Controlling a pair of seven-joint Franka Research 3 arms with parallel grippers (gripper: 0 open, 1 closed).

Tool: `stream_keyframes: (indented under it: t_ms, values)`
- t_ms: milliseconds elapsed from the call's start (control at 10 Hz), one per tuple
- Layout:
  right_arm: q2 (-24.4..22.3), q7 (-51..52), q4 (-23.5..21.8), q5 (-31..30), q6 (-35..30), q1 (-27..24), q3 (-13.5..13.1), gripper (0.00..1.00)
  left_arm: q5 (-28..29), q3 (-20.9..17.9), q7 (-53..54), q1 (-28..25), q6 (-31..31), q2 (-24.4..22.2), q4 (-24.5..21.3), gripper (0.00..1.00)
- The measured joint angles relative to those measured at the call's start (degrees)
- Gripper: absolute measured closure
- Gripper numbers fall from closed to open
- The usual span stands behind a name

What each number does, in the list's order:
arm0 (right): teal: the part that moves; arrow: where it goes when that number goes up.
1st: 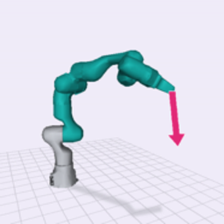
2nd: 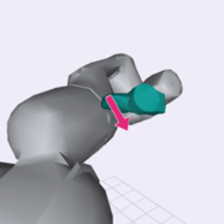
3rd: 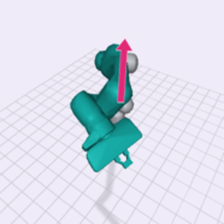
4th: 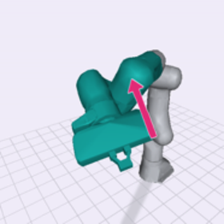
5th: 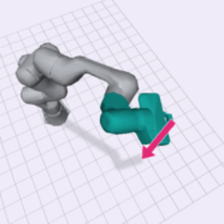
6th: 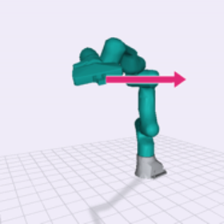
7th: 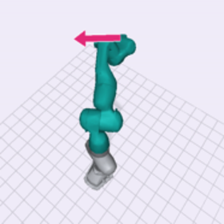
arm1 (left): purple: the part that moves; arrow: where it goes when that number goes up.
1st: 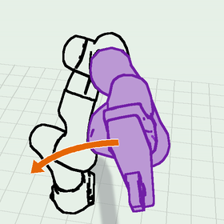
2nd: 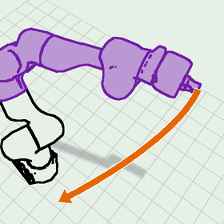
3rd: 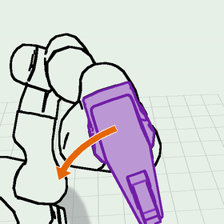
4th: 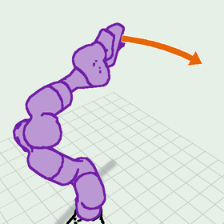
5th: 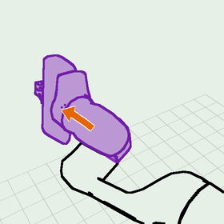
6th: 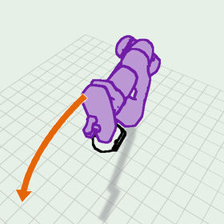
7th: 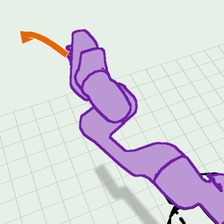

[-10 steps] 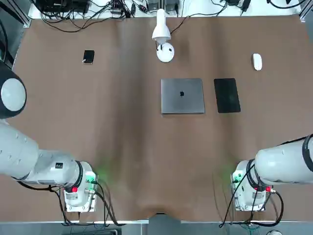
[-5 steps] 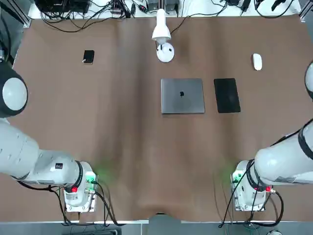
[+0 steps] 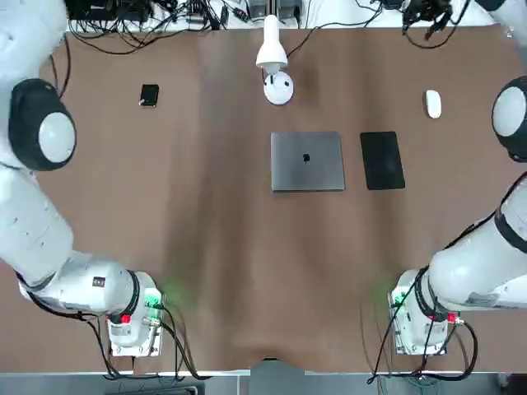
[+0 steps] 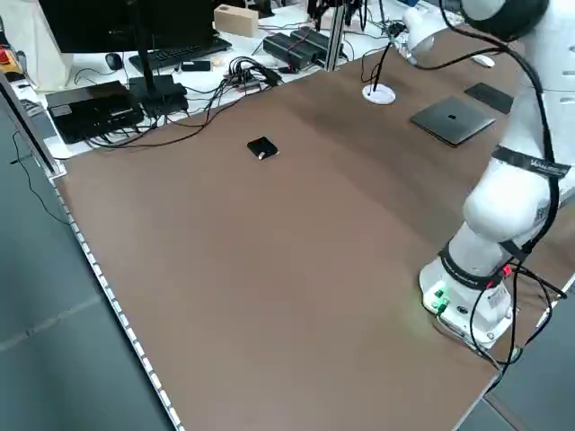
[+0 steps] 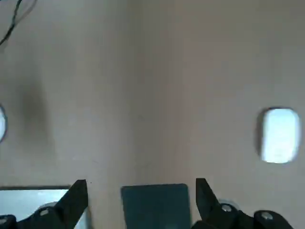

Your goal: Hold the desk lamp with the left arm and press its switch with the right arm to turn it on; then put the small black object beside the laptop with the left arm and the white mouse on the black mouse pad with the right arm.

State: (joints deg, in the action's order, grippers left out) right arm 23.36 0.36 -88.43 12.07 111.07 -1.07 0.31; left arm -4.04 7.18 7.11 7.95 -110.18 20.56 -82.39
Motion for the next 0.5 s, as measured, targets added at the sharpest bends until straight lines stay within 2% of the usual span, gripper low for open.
stream_keyframes:
  t_ms: [100, 200, 300, 500]
  values:
    - [2.21, -0.85, 0.01, 4.34, 1.56, 2.46, 0.08, 0.03, -0.01, 0.59, 0.00, 1.82, -6.09, 3.27, -0.13, 0.00]
    - [4.17, -2.68, 0.10, 7.95, 3.61, 5.15, 0.14, 0.13, -0.01, 0.85, 0.03, 3.80, -12.50, 6.74, -0.22, 0.00]
    - [6.29, -4.89, 0.67, 10.58, 5.91, 7.81, 0.22, 0.32, -0.01, 1.04, 0.68, 5.54, -18.12, 10.03, -0.21, 0.00]
    - [11.95, -9.79, 5.48, 15.74, 10.19, 12.92, 0.31, 0.65, -0.01, 3.16, 2.75, 6.40, -26.65, 15.24, -0.15, 0.00]
